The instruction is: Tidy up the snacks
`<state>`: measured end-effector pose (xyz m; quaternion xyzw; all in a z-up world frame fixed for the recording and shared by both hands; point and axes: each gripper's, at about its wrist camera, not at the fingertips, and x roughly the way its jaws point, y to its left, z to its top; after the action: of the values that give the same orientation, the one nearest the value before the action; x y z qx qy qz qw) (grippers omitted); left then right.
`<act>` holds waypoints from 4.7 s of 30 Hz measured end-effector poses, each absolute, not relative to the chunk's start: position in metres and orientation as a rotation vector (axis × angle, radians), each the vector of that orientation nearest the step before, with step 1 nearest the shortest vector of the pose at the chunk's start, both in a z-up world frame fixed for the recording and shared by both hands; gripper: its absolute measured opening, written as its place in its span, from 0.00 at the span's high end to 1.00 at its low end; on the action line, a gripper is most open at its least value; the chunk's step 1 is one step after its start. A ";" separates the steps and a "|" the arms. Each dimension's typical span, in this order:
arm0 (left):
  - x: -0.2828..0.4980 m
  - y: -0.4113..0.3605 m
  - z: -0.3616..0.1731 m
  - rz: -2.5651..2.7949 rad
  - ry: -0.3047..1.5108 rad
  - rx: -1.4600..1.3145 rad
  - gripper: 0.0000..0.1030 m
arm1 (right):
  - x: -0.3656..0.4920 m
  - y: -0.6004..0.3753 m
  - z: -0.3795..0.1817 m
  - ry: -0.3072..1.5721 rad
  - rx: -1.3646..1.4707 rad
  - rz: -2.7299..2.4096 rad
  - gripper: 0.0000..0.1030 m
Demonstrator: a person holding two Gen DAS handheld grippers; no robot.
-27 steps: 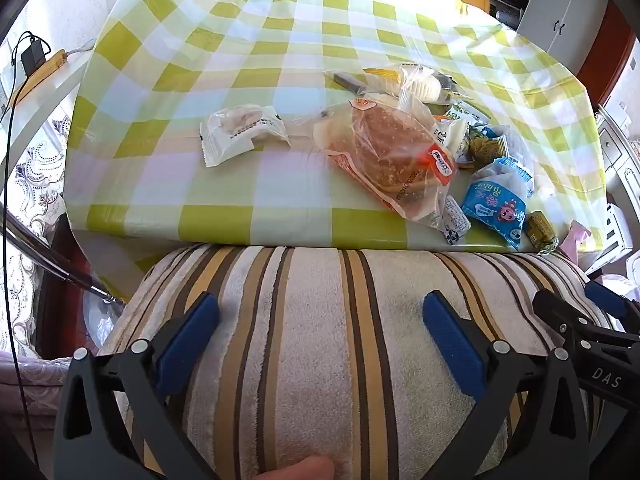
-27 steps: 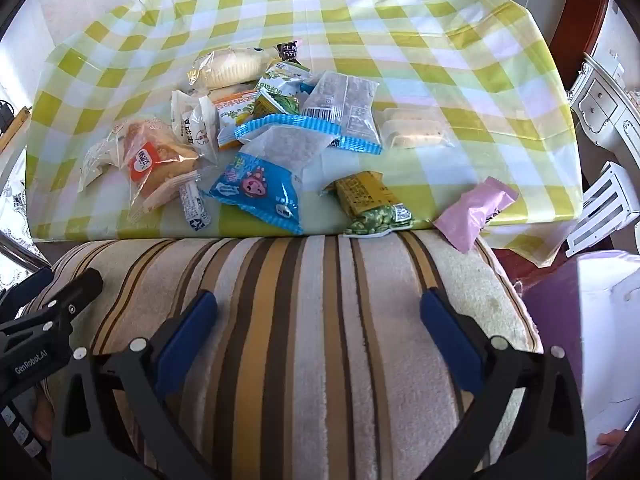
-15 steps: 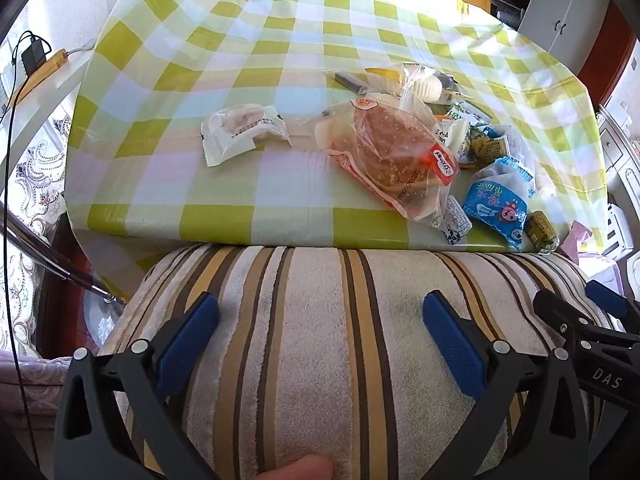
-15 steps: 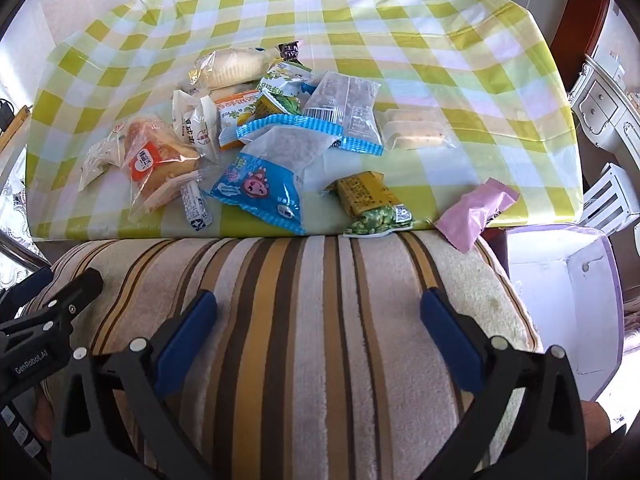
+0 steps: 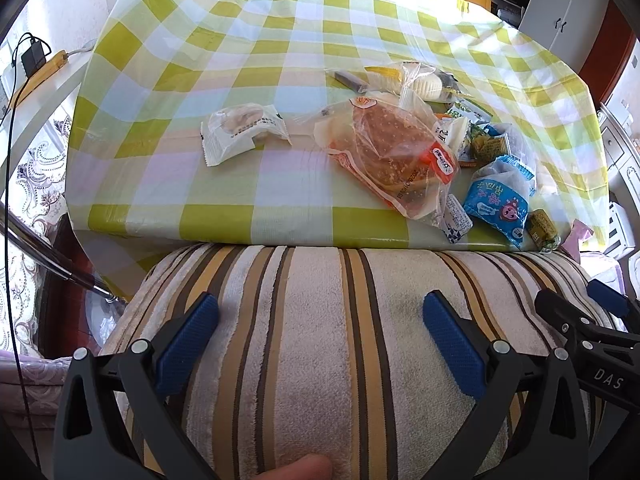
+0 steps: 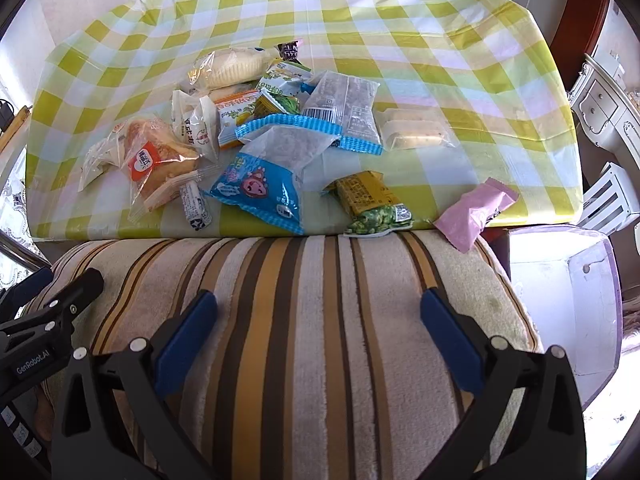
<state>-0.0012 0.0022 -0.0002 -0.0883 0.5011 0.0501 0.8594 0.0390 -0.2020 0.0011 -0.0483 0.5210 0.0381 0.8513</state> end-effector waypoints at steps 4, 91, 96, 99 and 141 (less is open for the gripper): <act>-0.001 0.000 -0.003 0.105 1.052 -0.184 0.04 | 0.039 -0.202 0.001 1.097 -0.100 0.080 0.01; 0.086 0.066 0.004 0.230 1.051 -0.232 0.20 | 0.054 -0.270 0.027 1.080 0.194 0.100 0.01; 0.090 0.069 0.008 0.185 1.024 -0.253 0.20 | 0.069 -0.316 0.036 1.009 0.262 -0.028 0.01; 0.092 0.070 0.006 0.177 1.033 -0.262 0.20 | 0.083 -0.335 0.031 1.017 0.262 -0.088 0.01; 0.148 0.081 -0.018 -0.121 1.100 0.141 0.54 | 0.134 -0.326 -0.015 1.187 0.267 -0.115 0.68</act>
<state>0.1482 0.0815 -0.0179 0.0671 0.5219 -0.0575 0.8484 0.1343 -0.3261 -0.0147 0.1255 0.5572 -0.0541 0.8190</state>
